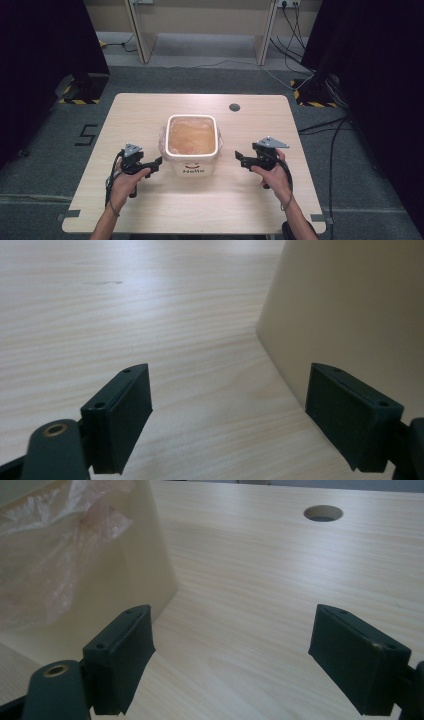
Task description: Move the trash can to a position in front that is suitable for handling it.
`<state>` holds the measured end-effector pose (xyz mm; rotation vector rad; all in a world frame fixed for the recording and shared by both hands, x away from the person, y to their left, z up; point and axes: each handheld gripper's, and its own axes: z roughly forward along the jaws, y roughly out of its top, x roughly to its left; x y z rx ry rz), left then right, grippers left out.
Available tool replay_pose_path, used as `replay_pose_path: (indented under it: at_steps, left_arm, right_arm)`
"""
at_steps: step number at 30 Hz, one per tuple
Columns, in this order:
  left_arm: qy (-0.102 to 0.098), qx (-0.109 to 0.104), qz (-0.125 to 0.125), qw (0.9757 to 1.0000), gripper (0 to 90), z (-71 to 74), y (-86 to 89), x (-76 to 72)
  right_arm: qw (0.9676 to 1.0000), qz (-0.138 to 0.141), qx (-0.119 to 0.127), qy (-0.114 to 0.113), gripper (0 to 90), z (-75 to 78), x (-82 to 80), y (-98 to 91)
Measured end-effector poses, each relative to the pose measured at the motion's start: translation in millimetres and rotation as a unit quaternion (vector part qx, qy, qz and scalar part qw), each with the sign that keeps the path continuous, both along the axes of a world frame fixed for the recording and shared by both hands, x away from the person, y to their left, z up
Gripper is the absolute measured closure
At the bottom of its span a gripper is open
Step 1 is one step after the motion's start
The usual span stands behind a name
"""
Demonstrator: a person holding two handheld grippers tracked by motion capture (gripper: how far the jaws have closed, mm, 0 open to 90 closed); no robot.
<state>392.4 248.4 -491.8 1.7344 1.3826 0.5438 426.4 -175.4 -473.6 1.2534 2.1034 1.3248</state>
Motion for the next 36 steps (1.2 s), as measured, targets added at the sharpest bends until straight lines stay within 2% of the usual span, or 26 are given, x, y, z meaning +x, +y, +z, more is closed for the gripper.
replay_pose_path:
  at_steps: [8,12,18,22,25,27,33,36]
  left_arm:
    - [-0.005,-0.006,-0.012,0.9999,18.2,7.4,-7.9,6.6]
    - [-0.001,-0.019,-0.015,0.9997,18.3,6.6,-13.2,12.2]
    - [-0.004,-0.018,-0.017,0.9997,18.4,5.5,-20.7,18.0]
    - [0.003,-0.018,-0.016,0.9997,20.2,2.1,-22.2,16.8]
    - [0.002,-0.015,-0.014,0.9998,21.0,2.1,-23.7,15.1]
    - [0.001,-0.012,-0.013,0.9998,21.9,2.7,-25.0,14.4]
    - [0.008,-0.008,-0.024,0.9996,30.9,6.8,-30.5,11.8]
    - [-0.001,-0.003,-0.033,0.9995,31.0,6.2,-36.7,7.6]
  right_arm:
    - [0.9997,0.023,-0.005,-0.003,18.3,3.7,14.3,30.1]
    - [0.9997,0.024,-0.002,0.003,18.3,0.7,19.9,37.1]
    - [0.9995,0.024,-0.002,0.018,18.3,-5.5,28.1,42.7]
    - [0.9987,0.042,0.003,0.027,18.3,-11.4,31.1,49.9]
    - [0.9982,0.051,0.006,0.031,20.7,-14.5,30.0,52.6]
    - [0.9982,0.051,-0.002,0.032,20.5,-17.3,28.4,53.3]
    - [0.9962,0.065,0.039,0.043,24.8,-19.3,25.8,45.0]
    - [0.9963,0.069,0.037,0.037,25.8,-19.0,23.9,40.1]
